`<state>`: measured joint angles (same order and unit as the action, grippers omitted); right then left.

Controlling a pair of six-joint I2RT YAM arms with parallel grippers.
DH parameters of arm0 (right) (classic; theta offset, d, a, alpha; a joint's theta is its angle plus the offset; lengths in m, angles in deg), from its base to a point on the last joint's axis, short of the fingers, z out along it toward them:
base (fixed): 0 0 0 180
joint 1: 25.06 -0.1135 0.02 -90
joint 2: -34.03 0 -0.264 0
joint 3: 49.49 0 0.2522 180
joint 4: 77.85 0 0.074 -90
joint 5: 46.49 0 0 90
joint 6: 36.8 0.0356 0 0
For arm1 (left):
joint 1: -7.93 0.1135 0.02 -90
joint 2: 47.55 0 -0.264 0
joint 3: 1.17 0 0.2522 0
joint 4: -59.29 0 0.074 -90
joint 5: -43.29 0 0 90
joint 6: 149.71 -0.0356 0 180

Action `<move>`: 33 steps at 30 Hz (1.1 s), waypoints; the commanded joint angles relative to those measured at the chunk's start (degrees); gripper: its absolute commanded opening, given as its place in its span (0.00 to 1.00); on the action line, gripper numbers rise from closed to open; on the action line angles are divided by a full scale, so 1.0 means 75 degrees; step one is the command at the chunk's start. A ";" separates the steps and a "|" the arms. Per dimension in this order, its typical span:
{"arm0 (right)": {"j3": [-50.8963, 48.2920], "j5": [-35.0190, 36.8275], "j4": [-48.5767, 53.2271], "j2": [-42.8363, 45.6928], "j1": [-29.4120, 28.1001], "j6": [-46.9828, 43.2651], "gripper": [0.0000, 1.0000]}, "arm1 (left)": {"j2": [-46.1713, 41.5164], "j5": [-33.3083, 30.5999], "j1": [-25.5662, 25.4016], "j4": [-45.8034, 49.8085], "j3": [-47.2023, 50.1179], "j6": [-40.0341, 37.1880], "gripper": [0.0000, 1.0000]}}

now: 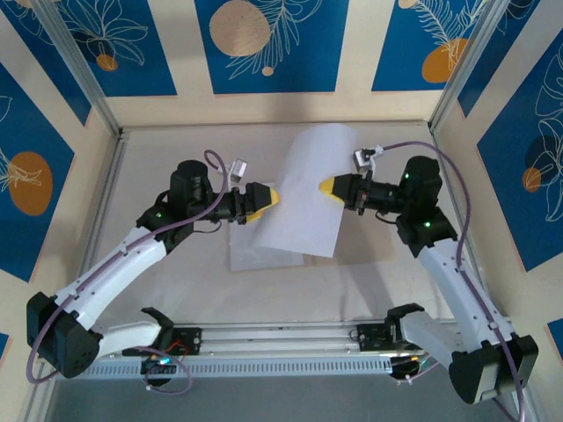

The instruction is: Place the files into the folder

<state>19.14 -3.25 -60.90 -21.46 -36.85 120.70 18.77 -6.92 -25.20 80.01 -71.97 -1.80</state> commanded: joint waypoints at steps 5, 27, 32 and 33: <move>0.1521 0.0213 0.5747 -0.0550 0.0707 -0.3217 0.00 | 0.0423 -0.0905 0.0070 0.0542 0.0618 -0.0038 0.84; 0.2808 0.2186 0.8543 -0.1010 0.0948 -0.4707 0.00 | 0.3157 -0.1813 -0.0322 -0.0055 0.1664 -0.0807 0.74; 0.2808 0.2337 0.8346 -0.1130 0.0590 -0.4490 0.00 | 0.3250 -0.2177 -0.0208 0.0053 0.2026 -0.0854 0.73; 0.2825 0.2387 0.8288 -0.1184 0.0480 -0.4438 0.00 | 0.3233 -0.2238 -0.0148 0.0088 0.2108 -0.0865 0.73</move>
<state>38.52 13.80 1.06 -29.61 -31.96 86.50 42.58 -21.30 -26.97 78.85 -57.58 -6.74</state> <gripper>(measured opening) 0.062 0.727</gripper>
